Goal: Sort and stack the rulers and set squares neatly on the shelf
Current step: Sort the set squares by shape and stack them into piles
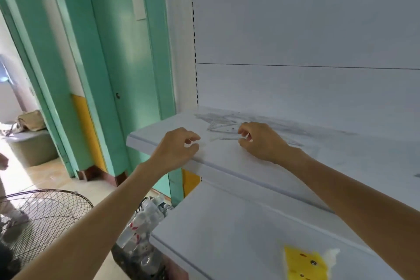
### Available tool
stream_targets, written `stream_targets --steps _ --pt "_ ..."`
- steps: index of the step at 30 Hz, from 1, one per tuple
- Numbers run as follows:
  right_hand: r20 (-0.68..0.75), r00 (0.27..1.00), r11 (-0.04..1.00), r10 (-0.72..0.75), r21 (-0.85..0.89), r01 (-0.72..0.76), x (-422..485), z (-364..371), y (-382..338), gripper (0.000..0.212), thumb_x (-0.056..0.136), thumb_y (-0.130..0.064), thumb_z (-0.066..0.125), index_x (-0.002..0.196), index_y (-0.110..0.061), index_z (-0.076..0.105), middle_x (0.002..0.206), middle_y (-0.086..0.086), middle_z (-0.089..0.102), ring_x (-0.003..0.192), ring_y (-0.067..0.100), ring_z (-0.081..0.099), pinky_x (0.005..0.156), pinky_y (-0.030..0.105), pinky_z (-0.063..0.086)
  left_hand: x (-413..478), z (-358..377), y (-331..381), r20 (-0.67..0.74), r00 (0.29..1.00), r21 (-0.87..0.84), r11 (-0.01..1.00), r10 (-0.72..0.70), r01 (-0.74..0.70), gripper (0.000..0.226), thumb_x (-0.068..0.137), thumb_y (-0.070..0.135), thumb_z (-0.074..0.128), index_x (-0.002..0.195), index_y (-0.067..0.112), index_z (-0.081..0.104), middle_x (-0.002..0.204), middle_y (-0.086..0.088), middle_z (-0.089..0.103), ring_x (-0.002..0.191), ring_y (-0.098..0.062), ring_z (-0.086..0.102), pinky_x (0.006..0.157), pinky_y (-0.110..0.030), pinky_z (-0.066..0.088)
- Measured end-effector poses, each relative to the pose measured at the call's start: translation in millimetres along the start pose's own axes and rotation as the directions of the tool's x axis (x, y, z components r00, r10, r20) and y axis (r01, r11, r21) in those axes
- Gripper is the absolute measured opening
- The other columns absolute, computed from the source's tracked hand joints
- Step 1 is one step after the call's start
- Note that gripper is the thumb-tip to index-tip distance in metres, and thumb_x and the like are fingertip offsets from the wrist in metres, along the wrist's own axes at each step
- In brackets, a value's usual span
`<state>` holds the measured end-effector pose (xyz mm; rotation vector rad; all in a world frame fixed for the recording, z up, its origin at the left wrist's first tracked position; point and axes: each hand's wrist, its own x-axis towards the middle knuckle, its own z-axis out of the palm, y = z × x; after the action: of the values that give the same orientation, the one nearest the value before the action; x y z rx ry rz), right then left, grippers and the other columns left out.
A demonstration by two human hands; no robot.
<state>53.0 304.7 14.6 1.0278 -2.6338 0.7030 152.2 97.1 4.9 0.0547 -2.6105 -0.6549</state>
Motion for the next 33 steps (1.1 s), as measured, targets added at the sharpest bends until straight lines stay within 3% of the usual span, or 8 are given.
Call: stream_targets --steps 14,19,20,22,24,26,29,33 --pt "0.139 0.989 0.993 0.046 -0.112 -0.03 126.9 20.9 62.7 0.03 0.087 -0.025 0.059 0.114 -0.01 0.057 0.119 0.006 0.058 0.098 0.016 0.053 0.084 0.028 0.043 142.9 39.6 -54.8 0.087 0.995 0.06 0.997 0.038 -0.044 0.034 0.089 0.03 0.058 0.119 0.015 0.06 0.119 -0.006 0.059 0.103 -0.017 0.054 0.082 -0.02 0.034" --pt "0.188 0.981 0.997 0.039 -0.074 -0.025 138.6 27.5 73.0 0.033 0.086 -0.028 0.063 0.114 -0.012 0.057 0.117 0.004 0.059 0.093 0.01 0.052 0.082 0.023 0.042 182.4 55.3 -59.9 0.149 0.988 0.088 0.995 0.038 -0.051 0.022 0.091 0.035 0.053 0.101 0.016 0.059 0.116 -0.012 0.059 0.114 -0.028 0.052 0.085 -0.03 0.036" --pt "0.192 0.981 0.998 0.036 -0.056 -0.026 139.0 29.0 73.6 0.034 0.086 -0.031 0.063 0.114 -0.012 0.058 0.117 0.003 0.06 0.093 0.009 0.052 0.082 0.021 0.041 187.6 59.4 -59.5 0.178 0.983 0.094 0.994 0.044 -0.061 0.027 0.092 0.038 0.05 0.105 0.015 0.057 0.12 -0.011 0.056 0.119 -0.027 0.048 0.091 -0.032 0.036" --pt "0.194 0.98 0.999 0.051 -0.015 -0.05 139.6 33.5 71.9 0.039 0.087 -0.04 0.059 0.116 -0.013 0.058 0.118 0.001 0.06 0.096 0.009 0.054 0.082 0.019 0.039 194.1 67.9 -59.9 0.276 0.961 0.136 0.988 0.029 -0.069 0.052 0.092 0.045 0.045 0.134 0.014 0.043 0.144 -0.007 0.04 0.135 -0.022 0.032 0.107 -0.036 0.027" --pt "0.181 0.978 0.994 0.108 0.011 -0.112 140.8 39.5 67.0 0.047 0.087 -0.051 0.053 0.116 -0.014 0.058 0.118 0.002 0.061 0.102 0.013 0.056 0.086 0.024 0.042 197.3 76.5 -62.9 0.372 0.928 0.201 0.976 0.004 -0.084 0.062 0.092 0.051 0.04 0.144 0.02 0.028 0.152 -0.002 0.026 0.14 -0.02 0.023 0.112 -0.037 0.022" --pt "0.141 0.979 0.988 0.15 -0.06 -0.143 143.5 45.4 58.8 0.053 0.085 -0.058 0.049 0.112 -0.014 0.059 0.114 0.002 0.061 0.103 0.018 0.056 0.09 0.032 0.045 200.6 79.0 -67.5 0.366 0.931 0.231 0.969 -0.005 -0.085 0.059 0.091 0.054 0.039 0.142 0.024 0.033 0.149 -0.002 0.032 0.135 -0.022 0.031 0.109 -0.04 0.028" --pt "0.126 0.983 0.968 0.136 -0.227 -0.105 146.6 54.8 46.4 0.044 0.084 -0.059 0.052 0.085 -0.016 0.061 0.094 0.002 0.058 0.087 0.02 0.054 0.076 0.032 0.043 200.2 74.1 -71.6 0.264 0.964 0.294 0.951 0.021 -0.101 0.059 0.089 0.055 0.044 0.137 0.022 0.04 0.137 -0.007 0.044 0.125 -0.026 0.041 0.102 -0.043 0.034" --pt "0.162 0.975 0.982 0.155 -0.13 -0.134 148.5 55.2 37.6 0.038 0.083 -0.044 0.062 0.099 -0.01 0.065 0.1 0.004 0.058 0.093 0.02 0.057 0.078 0.029 0.044 197.2 74.3 -76.0 0.267 0.963 0.28 0.952 0.043 -0.12 0.058 0.088 0.054 0.047 0.135 0.02 0.043 0.13 -0.013 0.042 0.12 -0.032 0.04 0.1 -0.041 0.035"
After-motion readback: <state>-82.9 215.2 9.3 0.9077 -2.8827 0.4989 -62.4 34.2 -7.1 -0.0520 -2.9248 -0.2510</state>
